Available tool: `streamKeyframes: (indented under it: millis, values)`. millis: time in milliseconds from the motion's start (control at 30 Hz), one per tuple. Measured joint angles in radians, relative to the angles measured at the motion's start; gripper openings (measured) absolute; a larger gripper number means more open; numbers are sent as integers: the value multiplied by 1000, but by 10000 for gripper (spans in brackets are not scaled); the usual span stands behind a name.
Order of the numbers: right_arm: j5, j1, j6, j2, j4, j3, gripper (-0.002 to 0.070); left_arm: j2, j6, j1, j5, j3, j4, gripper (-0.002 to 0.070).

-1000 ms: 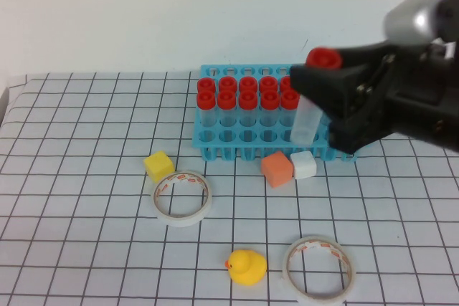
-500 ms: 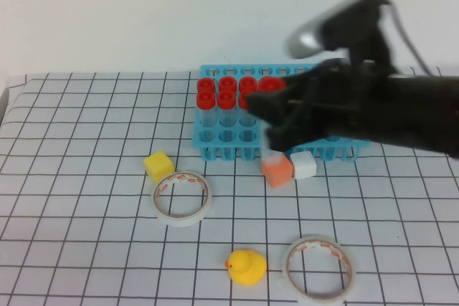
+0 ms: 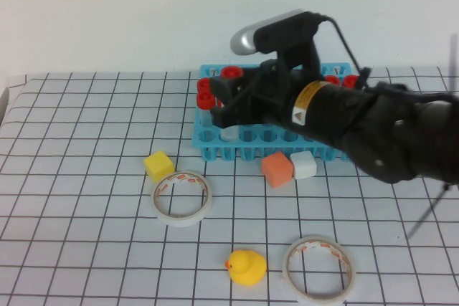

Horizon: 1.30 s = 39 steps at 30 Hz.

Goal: Place the test tubes

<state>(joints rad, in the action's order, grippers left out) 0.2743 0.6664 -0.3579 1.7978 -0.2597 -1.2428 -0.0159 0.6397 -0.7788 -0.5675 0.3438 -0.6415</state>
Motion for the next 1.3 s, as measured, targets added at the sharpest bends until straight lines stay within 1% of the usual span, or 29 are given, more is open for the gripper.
streamKeyframes:
  millis: [67,200,567,1000,1300]
  values:
    - [52,-4,0,42,-15,-19,280,0,-2,0,0,0,0,-1]
    - [86,-4,21,122,-29,-82,280,0,-2,0,-1,0,0,-1]
    - [79,-11,57,333,-31,-305,280,0,-2,0,-1,0,0,-1]
    - [4,-14,52,352,-31,-326,280,0,-2,0,-1,0,0,-1]
    - [-27,-15,5,347,-38,-326,280,0,-2,0,-1,0,0,-1]
